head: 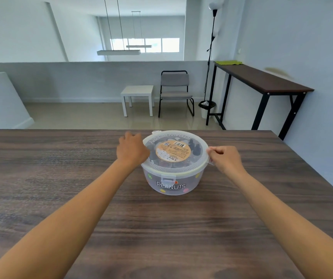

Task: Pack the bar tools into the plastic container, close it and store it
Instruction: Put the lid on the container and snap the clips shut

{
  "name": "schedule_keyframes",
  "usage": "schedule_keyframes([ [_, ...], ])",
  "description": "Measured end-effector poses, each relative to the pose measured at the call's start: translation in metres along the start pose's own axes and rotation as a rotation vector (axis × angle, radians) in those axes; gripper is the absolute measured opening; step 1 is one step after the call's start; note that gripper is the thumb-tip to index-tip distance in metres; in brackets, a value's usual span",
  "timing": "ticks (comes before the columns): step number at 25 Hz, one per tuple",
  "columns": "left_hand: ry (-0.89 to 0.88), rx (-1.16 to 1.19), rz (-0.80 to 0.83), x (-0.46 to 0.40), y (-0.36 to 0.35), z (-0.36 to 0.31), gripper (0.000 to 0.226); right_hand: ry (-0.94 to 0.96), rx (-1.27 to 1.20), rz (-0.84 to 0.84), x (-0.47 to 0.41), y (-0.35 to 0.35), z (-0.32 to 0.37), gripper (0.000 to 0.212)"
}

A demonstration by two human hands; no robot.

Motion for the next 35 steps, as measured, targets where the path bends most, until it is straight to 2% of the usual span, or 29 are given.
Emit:
schedule_keyframes([
  [2, -0.169, -0.033, 0.008, 0.002, -0.01, -0.021, 0.047, 0.137, 0.13, -0.101, 0.011, 0.002, 0.003, 0.027],
  [4, -0.276, -0.016, 0.094, 0.001, -0.024, -0.04, 0.051, 0.263, 0.123, -0.184, 0.031, 0.001, 0.004, 0.037],
  [7, -0.26, -0.106, 0.269, -0.005, -0.045, -0.041, 0.055, 0.373, 0.149, -0.181, 0.062, -0.018, -0.007, 0.049],
  [11, -0.238, -0.156, 0.327, -0.006, -0.052, -0.035, 0.058, 0.243, 0.141, -0.086, 0.073, -0.041, -0.021, 0.061],
  [17, -0.232, -0.164, 0.344, -0.006, -0.053, -0.037, 0.059, 0.107, -0.076, -0.063, 0.074, -0.056, -0.021, 0.054],
  [27, -0.226, -0.161, 0.378, -0.007, -0.055, -0.037, 0.059, 0.027, -0.237, -0.075, 0.075, -0.065, -0.019, 0.053],
  [32, -0.239, -0.17, 0.365, -0.008, -0.05, -0.035, 0.058, 0.154, -0.121, -0.023, 0.075, -0.055, -0.024, 0.055],
  [35, -0.287, -0.158, 0.325, -0.015, -0.041, -0.028, 0.053, 0.476, 0.2, -0.099, 0.087, -0.05, -0.016, 0.064],
])
Point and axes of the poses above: each hand's wrist, its own x-axis away from the middle knuckle, its own y-axis out of the back of the hand, z = x × y, the point moved 5 cm from there along -x, towards the middle knuckle, and after that the axes turned 12 degrees about -y, right-handed, at the moved point
